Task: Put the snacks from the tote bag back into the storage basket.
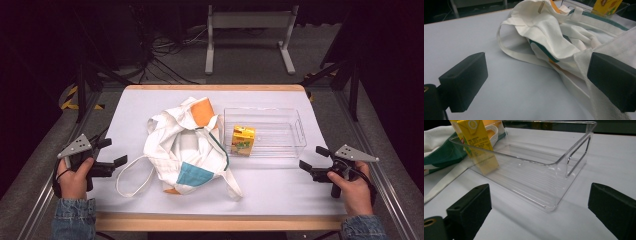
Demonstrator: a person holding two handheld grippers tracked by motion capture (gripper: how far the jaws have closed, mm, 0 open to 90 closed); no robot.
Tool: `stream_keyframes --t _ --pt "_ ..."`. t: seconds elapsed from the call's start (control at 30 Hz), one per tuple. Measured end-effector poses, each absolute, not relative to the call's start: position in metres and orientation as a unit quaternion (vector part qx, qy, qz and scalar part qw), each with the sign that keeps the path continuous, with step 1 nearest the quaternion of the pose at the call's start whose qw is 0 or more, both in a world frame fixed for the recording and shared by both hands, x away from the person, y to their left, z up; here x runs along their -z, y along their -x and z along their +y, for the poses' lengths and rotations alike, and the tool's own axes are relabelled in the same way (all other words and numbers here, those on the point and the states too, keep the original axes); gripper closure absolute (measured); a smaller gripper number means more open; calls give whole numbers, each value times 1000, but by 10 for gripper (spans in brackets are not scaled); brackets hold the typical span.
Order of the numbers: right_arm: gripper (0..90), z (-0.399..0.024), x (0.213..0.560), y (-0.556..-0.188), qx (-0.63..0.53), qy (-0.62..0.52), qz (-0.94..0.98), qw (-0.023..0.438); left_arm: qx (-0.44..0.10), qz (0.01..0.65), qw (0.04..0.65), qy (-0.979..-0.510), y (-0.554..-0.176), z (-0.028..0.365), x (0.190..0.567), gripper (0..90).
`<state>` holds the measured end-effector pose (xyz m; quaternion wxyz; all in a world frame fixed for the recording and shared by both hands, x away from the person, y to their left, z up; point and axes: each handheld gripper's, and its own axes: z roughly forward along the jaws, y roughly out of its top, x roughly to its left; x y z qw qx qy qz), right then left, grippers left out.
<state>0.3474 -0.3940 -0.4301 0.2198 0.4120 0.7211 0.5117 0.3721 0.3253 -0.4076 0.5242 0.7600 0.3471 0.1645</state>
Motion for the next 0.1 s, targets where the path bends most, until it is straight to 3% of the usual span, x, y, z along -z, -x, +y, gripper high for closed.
stream_keyframes --t 0.1 --pt "51 -394 427 -347 -512 -409 721 224 -166 347 524 -760 -372 324 409 38"
